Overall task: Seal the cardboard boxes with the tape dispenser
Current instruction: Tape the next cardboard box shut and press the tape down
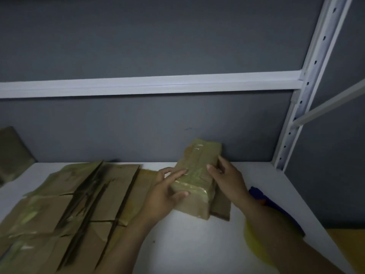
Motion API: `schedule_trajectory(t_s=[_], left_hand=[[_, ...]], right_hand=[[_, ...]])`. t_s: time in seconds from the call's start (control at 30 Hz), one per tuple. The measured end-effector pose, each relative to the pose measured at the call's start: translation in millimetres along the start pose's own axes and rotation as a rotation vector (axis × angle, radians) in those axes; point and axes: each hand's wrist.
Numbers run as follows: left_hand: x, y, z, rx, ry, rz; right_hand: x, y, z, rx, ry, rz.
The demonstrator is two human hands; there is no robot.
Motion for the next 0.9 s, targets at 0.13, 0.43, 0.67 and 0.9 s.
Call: schedule_trajectory(t_s=[0.13,0.43,0.67,0.9], left_hand=[[13.4,-23.0,-1.0,0.106,-0.084,-0.195],[18.0,-48.9,-5.9,0.171,-0.079,-0.343],[24.2,-52.9,-7.0,0.161,-0.071,-0.371],[79.4,-54.9,11.1,0.098,-0.381,-0.152]], right_hand=[[-1.3,13.2,-5.8,-0.122,-0.045,0.033],[64.6,99.5,48.0,-0.096,-0.194,0.597],[89.5,111.5,68.8,-0.125,-0.239,0.592],[48.0,110.6,78.1,0.186,-0.082,0.311]])
Point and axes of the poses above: each hand's wrist, its own z-axis away from the middle knuckle, its own y-axis out of the back of the hand, x = y × z, and after that the axes turned 5 degrees about x, right-handed
